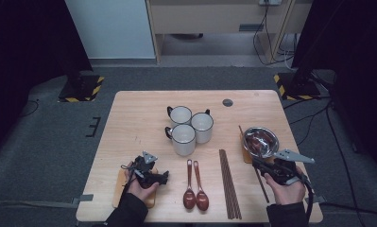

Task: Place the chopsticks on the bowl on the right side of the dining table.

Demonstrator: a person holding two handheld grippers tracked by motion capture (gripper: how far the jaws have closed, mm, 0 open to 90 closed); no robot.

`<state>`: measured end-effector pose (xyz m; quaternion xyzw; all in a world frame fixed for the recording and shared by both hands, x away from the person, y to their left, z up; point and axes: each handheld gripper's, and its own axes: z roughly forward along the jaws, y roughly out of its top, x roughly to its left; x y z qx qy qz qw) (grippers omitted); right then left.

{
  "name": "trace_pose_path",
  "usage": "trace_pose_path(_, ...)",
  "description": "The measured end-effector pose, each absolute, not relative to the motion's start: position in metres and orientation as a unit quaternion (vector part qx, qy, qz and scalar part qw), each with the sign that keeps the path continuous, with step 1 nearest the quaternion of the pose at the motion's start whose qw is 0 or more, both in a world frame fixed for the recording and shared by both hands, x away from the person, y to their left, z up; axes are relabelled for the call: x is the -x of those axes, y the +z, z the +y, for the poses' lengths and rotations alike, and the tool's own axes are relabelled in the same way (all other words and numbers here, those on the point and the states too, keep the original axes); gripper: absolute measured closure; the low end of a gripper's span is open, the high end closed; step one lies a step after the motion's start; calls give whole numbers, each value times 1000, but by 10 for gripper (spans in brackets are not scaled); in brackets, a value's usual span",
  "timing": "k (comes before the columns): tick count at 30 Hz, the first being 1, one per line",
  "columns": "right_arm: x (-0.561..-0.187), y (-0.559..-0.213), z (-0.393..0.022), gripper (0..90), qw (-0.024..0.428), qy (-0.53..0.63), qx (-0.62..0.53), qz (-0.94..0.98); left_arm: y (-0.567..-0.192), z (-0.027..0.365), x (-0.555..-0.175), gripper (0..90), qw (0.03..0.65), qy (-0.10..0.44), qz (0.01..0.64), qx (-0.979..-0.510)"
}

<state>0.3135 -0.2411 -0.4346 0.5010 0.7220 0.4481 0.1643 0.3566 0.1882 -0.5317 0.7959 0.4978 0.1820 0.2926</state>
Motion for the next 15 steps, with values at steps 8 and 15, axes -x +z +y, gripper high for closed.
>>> trace_pose_path(8, -318, -419, -246, 853, 175, 469, -497, 709, -532, 188, -357, 0, 293, 182, 498, -796)
trace_pose_path(15, -320, -415, -252, 853, 180, 475, -498, 703, -532, 188, -357, 0, 293, 182, 498, -796)
